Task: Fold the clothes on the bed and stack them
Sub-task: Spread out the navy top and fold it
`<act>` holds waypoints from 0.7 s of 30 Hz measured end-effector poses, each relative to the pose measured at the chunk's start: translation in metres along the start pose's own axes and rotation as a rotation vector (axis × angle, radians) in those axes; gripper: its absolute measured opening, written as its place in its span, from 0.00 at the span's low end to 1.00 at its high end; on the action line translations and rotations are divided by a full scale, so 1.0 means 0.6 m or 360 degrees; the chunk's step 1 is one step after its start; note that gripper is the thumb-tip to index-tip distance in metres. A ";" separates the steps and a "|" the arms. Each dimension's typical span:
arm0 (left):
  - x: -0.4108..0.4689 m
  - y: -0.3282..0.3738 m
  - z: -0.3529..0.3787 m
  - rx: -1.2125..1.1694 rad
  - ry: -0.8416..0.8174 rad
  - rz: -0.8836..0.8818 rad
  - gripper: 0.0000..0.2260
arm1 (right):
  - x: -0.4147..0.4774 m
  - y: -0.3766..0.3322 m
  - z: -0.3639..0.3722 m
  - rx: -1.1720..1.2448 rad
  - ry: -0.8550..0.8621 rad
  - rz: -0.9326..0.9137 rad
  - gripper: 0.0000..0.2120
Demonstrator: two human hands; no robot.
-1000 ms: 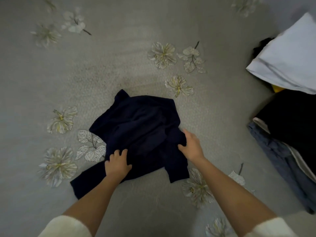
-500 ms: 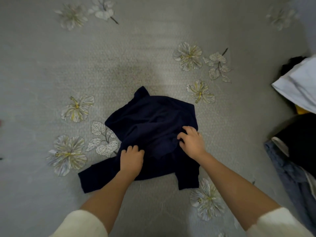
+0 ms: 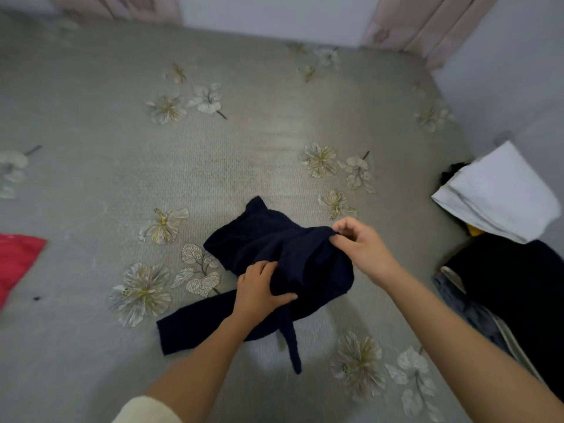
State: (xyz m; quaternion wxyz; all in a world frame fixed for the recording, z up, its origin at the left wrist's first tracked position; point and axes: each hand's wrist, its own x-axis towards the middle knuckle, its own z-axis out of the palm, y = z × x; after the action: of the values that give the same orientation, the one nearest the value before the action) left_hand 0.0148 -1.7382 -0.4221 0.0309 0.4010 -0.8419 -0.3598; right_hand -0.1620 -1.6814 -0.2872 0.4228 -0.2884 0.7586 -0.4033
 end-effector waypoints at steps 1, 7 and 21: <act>-0.008 0.012 -0.010 -0.0090 0.0017 0.0039 0.33 | -0.011 -0.019 0.001 0.0038 0.0005 -0.0024 0.12; -0.063 0.077 -0.118 -0.0661 0.0512 -0.0055 0.06 | -0.102 -0.131 0.020 0.0055 -0.0052 -0.0302 0.13; -0.282 0.089 -0.582 -0.1124 0.0959 0.0343 0.10 | -0.288 -0.333 0.048 0.0162 0.0060 -0.0981 0.16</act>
State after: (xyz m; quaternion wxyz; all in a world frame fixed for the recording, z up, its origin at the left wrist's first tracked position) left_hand 0.2132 -1.8005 -0.0903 0.4453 0.3629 -0.6585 -0.4862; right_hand -0.0354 -1.6589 -0.0546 0.2803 -0.4758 0.6220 -0.5552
